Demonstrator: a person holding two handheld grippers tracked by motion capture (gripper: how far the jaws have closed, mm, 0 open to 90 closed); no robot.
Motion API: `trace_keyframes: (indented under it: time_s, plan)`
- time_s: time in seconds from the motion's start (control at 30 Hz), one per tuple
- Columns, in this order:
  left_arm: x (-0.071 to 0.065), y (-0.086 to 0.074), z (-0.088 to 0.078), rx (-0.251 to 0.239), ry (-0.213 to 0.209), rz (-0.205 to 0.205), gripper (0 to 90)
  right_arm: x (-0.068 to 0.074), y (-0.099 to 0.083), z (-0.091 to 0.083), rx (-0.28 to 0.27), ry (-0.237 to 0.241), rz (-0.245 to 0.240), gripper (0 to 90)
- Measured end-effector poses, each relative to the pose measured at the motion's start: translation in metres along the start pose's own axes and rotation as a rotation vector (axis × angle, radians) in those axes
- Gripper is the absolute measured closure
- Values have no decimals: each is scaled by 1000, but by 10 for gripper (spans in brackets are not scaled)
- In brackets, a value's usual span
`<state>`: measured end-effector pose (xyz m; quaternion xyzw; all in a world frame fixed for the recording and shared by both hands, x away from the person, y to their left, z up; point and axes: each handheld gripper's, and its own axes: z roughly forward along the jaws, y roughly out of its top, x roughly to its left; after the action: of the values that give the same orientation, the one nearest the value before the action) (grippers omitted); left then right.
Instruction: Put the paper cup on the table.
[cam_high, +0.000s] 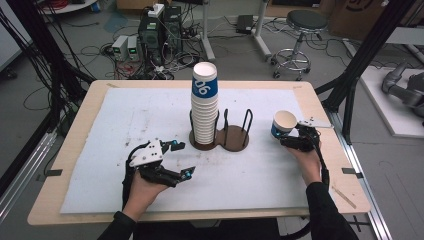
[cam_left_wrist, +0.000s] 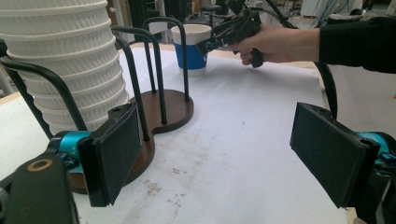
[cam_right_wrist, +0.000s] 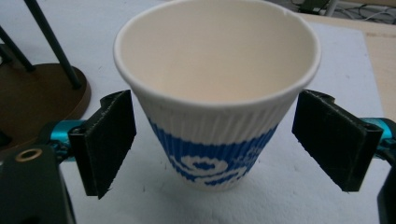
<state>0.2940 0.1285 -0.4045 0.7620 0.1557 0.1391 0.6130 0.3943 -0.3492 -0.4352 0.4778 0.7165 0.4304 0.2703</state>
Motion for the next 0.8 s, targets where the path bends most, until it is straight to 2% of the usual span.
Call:
trace_keyframes:
  time_s: [0.13, 0.2, 0.3, 0.4, 0.57, 0.6, 0.63, 0.67, 0.7, 0.73, 0.77, 0.8]
  plan:
    - [0, 1, 0, -2, 0, 0, 165, 0, -3, -8, 18, -2, -5, 138]
    - [0, 1, 1, -6, 0, -5, 165, 0, -5, -16, 27, 19, 21, 138]
    - [1, 1, 1, -5, -2, 1, 165, 2, -5, -23, 24, 34, 32, 138]
    - [1, 1, 1, -5, 0, -2, 165, 6, -3, -38, -9, 73, 71, 139]
    - [2, 2, 0, -9, 9, -8, 165, 17, 0, -52, -51, 114, 61, 140]
    - [3, 4, 0, -15, 11, -11, 165, 23, 2, -58, -77, 150, 53, 141]
    - [3, 4, 0, -15, 11, -11, 165, 23, 2, -58, -77, 150, 53, 141]
    - [5, 6, 0, -16, 16, -6, 165, 27, 4, -64, -110, 196, 39, 141]
    - [5, 6, 0, -16, 16, -6, 165, 27, 4, -64, -110, 196, 39, 141]
    - [6, 7, -1, -17, 20, -11, 165, 32, 5, -69, -146, 230, 33, 141]
    - [7, 8, -1, -20, 26, -15, 165, 32, 5, -69, -146, 230, 33, 141]
    - [8, 9, -2, -28, 31, -21, 165, 35, 8, -72, -156, 260, 34, 141]
